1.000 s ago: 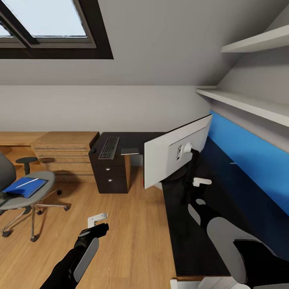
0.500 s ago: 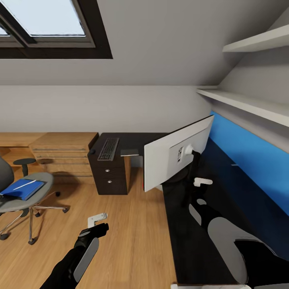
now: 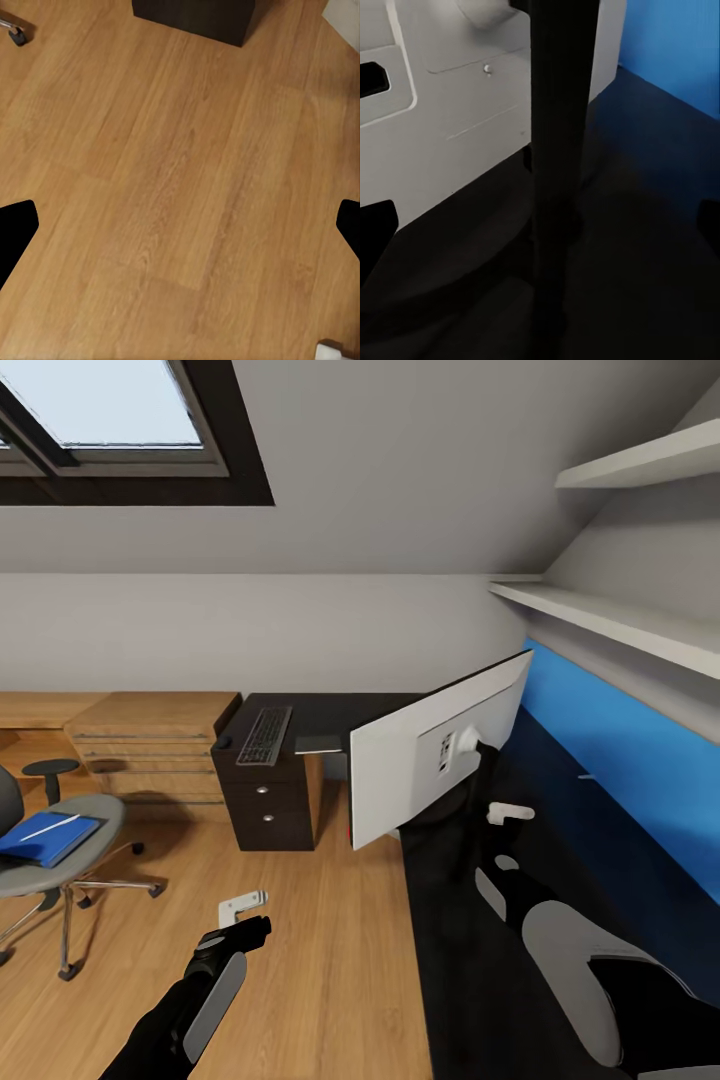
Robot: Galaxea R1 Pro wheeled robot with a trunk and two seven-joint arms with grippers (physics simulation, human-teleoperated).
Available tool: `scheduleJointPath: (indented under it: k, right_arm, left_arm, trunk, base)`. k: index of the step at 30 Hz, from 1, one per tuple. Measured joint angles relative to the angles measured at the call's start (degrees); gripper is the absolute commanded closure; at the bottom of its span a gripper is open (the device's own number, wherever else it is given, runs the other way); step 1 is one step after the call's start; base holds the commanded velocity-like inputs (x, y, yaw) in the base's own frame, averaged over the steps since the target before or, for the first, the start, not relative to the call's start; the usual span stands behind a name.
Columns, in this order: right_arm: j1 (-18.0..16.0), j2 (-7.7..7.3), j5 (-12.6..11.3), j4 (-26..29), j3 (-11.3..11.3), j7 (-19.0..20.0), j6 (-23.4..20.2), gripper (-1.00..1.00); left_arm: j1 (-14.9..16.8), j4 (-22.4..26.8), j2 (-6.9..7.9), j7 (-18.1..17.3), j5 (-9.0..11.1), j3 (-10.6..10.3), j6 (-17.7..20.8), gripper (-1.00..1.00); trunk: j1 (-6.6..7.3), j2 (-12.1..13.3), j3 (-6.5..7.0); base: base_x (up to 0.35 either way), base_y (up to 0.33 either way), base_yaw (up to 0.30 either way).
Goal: In the bedroom, organize the workspace by keeping the computer under the desk, ensuring the monitor is on the desk, placing the keyboard on the desk next to the monitor, placing the mouse on the desk next to the keyboard, moving the folder from the swivel chair onto the desk next to the mouse, stacking the notebook on top of the folder with the pen on top of the notebook, and positioning the swivel chair next to the desk.
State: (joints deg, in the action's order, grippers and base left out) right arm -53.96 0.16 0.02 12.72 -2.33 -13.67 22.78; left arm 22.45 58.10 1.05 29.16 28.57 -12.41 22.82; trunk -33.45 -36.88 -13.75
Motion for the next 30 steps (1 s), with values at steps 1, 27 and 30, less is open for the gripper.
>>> scheduleJointPath:
  k: [1,27,30]
  right_arm:
    - [0.01,-0.10,-0.01,0.00,0.01,0.00,0.00,-1.00]
    - [0.03,-0.97,0.02,0.01,0.08,0.00,0.00,-1.00]
    - [0.02,-1.00,0.04,0.01,0.08,0.00,-0.04,-1.00]
  left_arm:
    - [0.00,0.00,0.00,0.00,0.00,0.00,0.00,-1.00]
    - [0.00,0.00,-0.07,-0.08,0.01,0.00,0.00,-1.00]
    - [0.00,0.00,-0.07,-0.09,0.01,-0.01,0.00,-1.00]
  trunk:
    - [0.00,0.00,0.00]
    - [0.00,0.00,0.00]
    - [0.00,0.00,0.00]
  base:
    - [0.012,-0.007,0.000]
    - [0.079,-0.001,0.000]
    - [0.007,0.000,0.000]
